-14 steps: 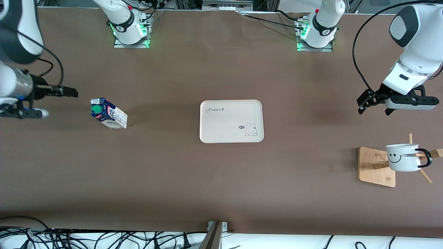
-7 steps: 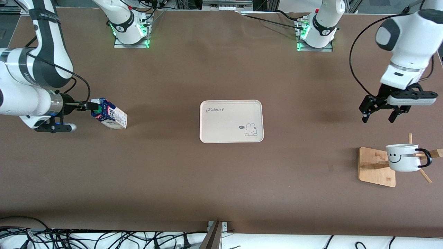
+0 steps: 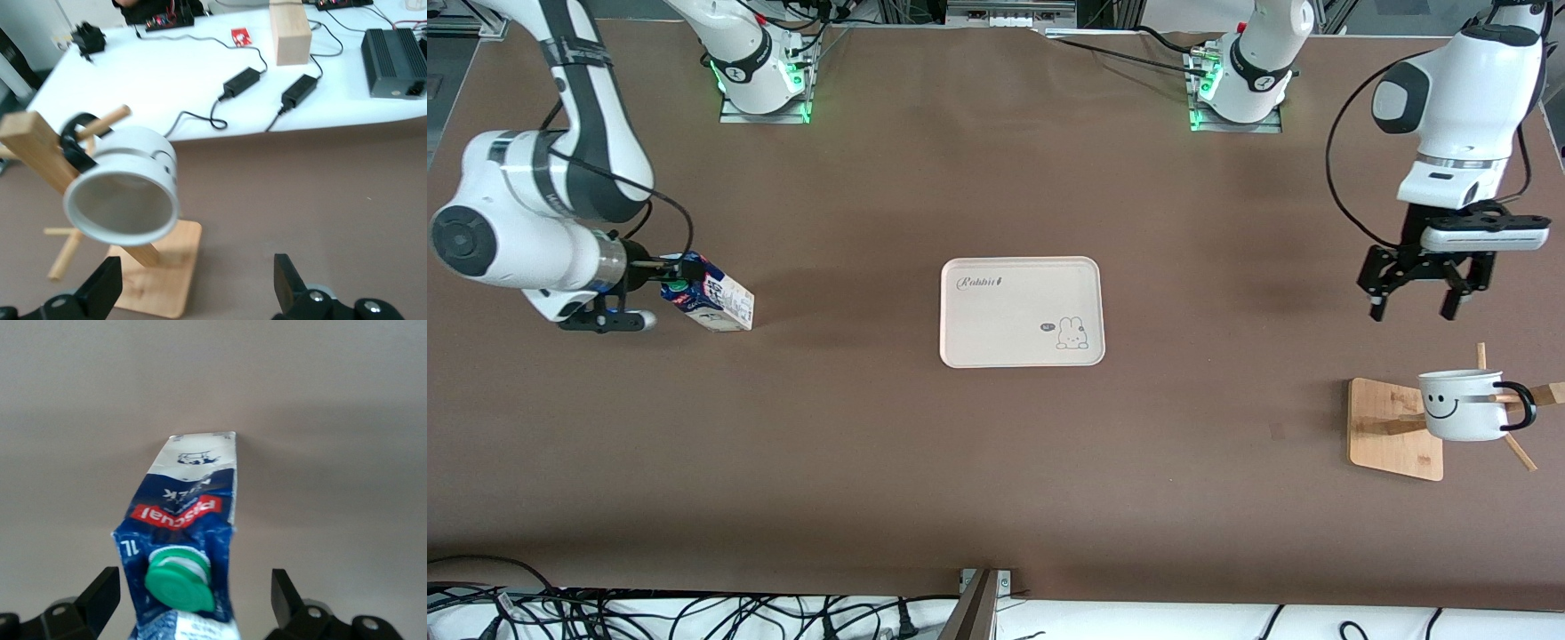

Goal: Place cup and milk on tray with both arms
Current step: 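Lift the carton with the right gripper while the left gripper grasps the mug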

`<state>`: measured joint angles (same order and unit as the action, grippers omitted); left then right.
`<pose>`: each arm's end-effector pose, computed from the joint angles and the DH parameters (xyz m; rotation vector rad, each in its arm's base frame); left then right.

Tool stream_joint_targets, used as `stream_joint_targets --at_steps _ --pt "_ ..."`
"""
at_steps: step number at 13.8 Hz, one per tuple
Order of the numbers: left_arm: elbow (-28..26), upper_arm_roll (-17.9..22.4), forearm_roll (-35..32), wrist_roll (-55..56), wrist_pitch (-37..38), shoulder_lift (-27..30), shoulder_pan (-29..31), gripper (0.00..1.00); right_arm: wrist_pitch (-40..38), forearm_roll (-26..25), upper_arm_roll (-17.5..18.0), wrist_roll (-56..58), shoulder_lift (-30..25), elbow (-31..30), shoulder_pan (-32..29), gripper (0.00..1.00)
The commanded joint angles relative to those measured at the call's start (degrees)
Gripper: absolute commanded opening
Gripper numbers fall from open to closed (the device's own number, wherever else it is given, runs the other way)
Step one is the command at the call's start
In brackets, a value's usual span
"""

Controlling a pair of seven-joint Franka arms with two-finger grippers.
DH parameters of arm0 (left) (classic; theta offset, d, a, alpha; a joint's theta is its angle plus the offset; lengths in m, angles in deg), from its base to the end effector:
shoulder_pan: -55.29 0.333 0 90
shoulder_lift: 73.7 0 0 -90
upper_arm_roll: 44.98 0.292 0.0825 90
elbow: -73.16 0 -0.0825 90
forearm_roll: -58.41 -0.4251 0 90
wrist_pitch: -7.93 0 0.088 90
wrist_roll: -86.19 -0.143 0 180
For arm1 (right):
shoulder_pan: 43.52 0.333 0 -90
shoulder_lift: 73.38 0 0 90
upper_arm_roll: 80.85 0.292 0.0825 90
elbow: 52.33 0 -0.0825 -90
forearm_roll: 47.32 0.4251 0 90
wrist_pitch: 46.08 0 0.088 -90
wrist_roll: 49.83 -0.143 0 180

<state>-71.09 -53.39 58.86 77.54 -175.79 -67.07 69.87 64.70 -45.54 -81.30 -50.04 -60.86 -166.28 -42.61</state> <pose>0.5564 0.0614 0.3377 -2.7904 0.0578 -1.1731 0.5808 0.0078 0.2524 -3.0884 0.0165 0.4257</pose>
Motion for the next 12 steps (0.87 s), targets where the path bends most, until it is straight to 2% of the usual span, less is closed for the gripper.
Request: stream_joint_targets --at_steps 1,2,3,5,7,9,12 --pt "-0.3 -0.5 -1.1 -2.1 -3.6 -1.4 1.5 1.0 3.1 0.7 0.5 -0.7 -2.2 -3.0 0.0 1.0" --pt "-0.3 -0.5 -1.1 -2.1 -3.7 -1.6 1.5 1.0 3.1 0.6 0.5 -0.6 -2.0 -3.0 0.0 0.97" --pt "-0.3 -0.5 -0.9 -1.9 -3.7 -2.1 1.5 1.0 3.0 0.5 0.5 0.3 -1.5 -2.9 0.0 0.83" --pt "-0.2 -0.5 -0.3 -1.8 -3.7 -3.8 1.4 1.0 2.4 0.2 0.5 2.5 -0.9 -2.7 -0.1 0.48" --pt "0.1 -0.5 -0.3 -1.7 -5.6 -5.7 1.3 1.0 2.3 0.2 0.6 2.9 -0.8 -1.3 0.1 0.3" --pt "0.2 -0.5 -0.4 -1.8 -8.4 -7.7 1.3 1.0 0.0 0.2 0.6 2.7 -0.7 3.3 1.6 0.3" --pt "1.4 -0.5 -1.0 -1.8 -8.9 -8.4 1.4 1.0 -7.3 0.5 0.6 2.6 2.7 13.5 6.0 0.3"
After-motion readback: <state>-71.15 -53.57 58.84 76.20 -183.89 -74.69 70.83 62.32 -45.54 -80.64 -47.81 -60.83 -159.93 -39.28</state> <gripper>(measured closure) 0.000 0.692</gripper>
